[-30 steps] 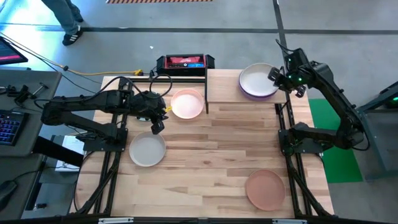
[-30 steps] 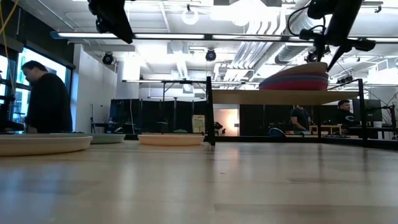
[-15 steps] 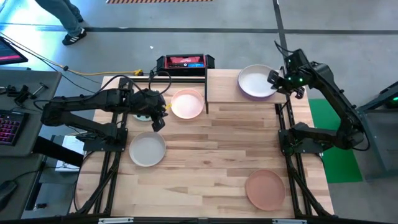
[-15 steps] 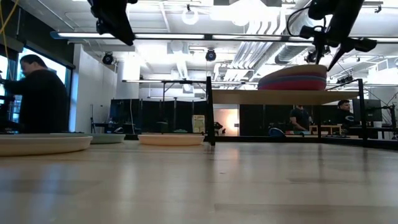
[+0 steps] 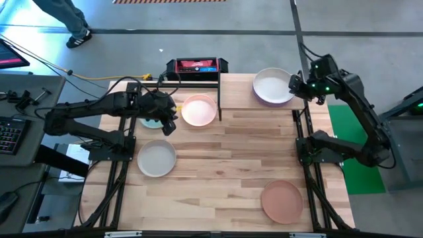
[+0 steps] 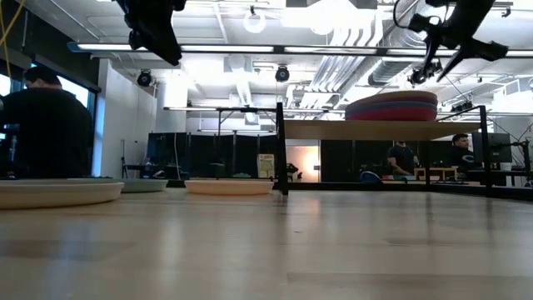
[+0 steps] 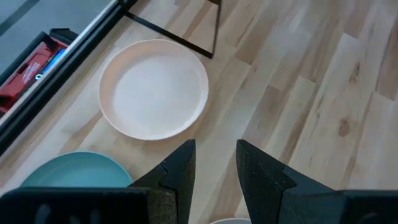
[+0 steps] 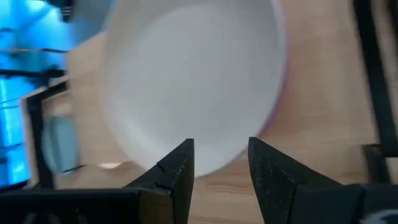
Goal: Place and stack plates onto a shelf
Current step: Adjust the stacked plates on the shelf
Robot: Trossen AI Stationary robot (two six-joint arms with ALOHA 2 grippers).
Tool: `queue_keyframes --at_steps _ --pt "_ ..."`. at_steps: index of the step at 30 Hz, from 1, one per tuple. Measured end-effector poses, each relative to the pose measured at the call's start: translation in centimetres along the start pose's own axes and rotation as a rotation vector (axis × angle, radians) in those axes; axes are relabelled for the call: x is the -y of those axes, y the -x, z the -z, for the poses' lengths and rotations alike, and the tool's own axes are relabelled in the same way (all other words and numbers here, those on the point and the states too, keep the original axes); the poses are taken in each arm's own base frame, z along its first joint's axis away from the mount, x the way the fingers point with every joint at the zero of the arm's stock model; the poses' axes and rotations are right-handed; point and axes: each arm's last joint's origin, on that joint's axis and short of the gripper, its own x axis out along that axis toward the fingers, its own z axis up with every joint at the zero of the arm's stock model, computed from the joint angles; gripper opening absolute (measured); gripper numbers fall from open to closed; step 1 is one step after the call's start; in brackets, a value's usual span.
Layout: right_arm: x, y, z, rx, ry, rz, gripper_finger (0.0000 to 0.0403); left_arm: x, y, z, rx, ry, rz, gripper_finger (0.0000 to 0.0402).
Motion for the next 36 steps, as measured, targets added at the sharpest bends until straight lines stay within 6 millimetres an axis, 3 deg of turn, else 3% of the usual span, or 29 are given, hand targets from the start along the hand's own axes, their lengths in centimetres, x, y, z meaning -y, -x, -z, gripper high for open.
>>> queue_keyframes --at_steps 14,25,36 --pt "-6.7 -1.8 1.4 0.033 0.289 -0.348 0.0111 -1.6 -0.2 -0.4 0.003 0.087 -0.051 0.0106" --pt "-10.4 -7.4 2.8 0.034 0.427 -0.247 0.0008 -2.8 -0.4 -0.6 0.007 0.134 -0.09 0.0106" --pt "-11.3 -11.2 3.6 -0.007 0.48 -0.131 0.0003 -3.7 -0.4 -0.7 0.01 0.182 -0.122 0.0106"
